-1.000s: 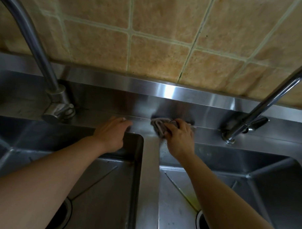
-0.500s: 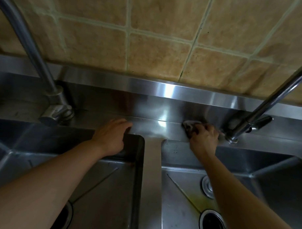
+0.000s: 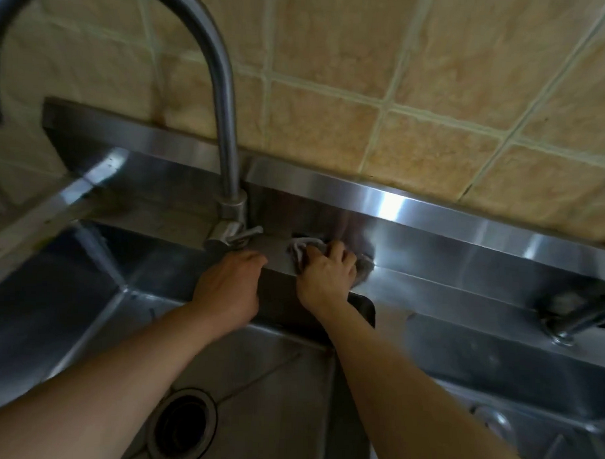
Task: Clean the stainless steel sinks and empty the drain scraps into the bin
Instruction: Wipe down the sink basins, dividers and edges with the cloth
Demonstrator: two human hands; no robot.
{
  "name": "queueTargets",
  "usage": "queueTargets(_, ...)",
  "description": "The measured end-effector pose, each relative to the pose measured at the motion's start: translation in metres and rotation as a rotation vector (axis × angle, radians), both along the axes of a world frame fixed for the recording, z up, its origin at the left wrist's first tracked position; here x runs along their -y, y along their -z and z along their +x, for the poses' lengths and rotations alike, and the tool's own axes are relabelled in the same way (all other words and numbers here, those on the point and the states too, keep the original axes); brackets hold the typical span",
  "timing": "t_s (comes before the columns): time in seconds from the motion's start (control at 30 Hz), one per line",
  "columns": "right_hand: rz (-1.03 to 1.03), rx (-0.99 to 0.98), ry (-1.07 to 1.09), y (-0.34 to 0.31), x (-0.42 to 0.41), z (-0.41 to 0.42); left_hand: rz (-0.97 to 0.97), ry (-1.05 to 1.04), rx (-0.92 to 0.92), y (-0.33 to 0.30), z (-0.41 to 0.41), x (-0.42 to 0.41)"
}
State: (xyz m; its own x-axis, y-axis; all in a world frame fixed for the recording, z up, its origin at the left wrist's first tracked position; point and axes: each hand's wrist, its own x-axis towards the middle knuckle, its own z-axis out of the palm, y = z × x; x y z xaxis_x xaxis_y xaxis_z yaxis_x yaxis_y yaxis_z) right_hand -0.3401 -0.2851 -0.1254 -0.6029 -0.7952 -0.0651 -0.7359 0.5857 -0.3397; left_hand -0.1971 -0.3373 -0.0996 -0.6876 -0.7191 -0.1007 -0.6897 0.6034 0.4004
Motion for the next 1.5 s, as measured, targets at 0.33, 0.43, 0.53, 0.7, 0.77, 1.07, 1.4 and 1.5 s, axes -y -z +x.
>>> queueTargets(0.33, -0.067, 0.002, -0.317, 0.012, -0.003, -0.011, -0.011, -0.011, 0.005, 0.0, 0.009, -0.009)
queueTargets(0.43, -0.083, -0.024, -0.131, 0.012, -0.05, -0.057, -0.002, 0.052, 0.04, -0.003, -0.019, -0.028)
queueTargets(0.53, -0.135, -0.045, 0.034, 0.016, -0.107, -0.107, 0.009, 0.13, 0.034, -0.003, -0.051, -0.047)
queueTargets(0.7, -0.057, -0.12, 0.307, 0.012, -0.179, -0.172, -0.067, 0.29, 0.084, 0.005, -0.104, -0.076)
queueTargets(0.77, -0.047, -0.128, 0.388, 0.014, -0.197, -0.186, -0.083, 0.303, 0.121, 0.009, -0.114, -0.081)
queueTargets(1.07, -0.146, -0.066, 0.158, 0.022, -0.154, -0.137, 0.029, 0.259, 0.109, 0.005, -0.099, -0.084)
queueTargets(1.4, -0.295, 0.333, 0.04, 0.015, -0.172, -0.038, 0.118, 0.146, 0.042, -0.016, -0.049, -0.118)
queueTargets(1.5, -0.318, 0.478, 0.163, 0.01, -0.205, -0.003, 0.135, 0.145, 0.042, -0.017, -0.037, -0.131)
